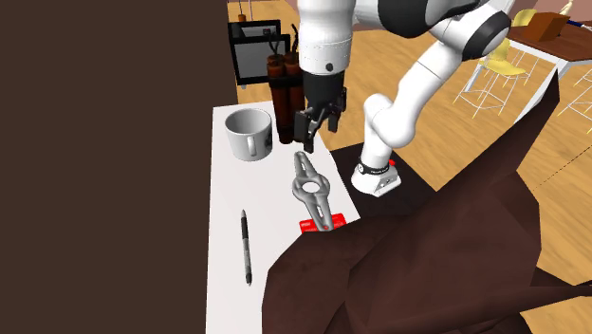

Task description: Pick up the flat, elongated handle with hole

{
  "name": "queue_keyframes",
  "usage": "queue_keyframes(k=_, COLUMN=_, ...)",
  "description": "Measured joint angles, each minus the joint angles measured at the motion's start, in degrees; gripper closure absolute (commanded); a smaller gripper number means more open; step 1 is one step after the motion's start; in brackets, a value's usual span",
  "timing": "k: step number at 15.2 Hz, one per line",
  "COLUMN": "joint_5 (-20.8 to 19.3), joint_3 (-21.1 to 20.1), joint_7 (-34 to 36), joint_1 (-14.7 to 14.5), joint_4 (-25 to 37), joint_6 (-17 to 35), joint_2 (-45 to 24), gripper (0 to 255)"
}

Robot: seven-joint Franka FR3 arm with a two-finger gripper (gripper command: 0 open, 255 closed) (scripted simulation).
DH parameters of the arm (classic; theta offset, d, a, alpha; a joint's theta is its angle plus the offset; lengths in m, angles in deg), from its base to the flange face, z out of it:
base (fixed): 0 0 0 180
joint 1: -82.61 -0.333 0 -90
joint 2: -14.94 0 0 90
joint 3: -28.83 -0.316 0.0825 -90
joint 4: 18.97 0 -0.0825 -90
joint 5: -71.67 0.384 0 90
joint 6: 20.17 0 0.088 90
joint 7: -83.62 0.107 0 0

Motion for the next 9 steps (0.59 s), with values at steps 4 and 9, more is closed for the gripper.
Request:
queue_keyframes(k=4, joint_5=0.0, joint_3=-6.5, joint_7=14.8, joint_1=3.2, joint_4=7.5, joint_6=0.9, joint_2=-8.1, gripper=0)
queue_keyframes(k=9, joint_5=-1.7, joint_3=-11.2, joint_7=25.6, joint_1=5.2, joint_4=12.2, joint_6=3.2, joint_2=-15.2, gripper=0)
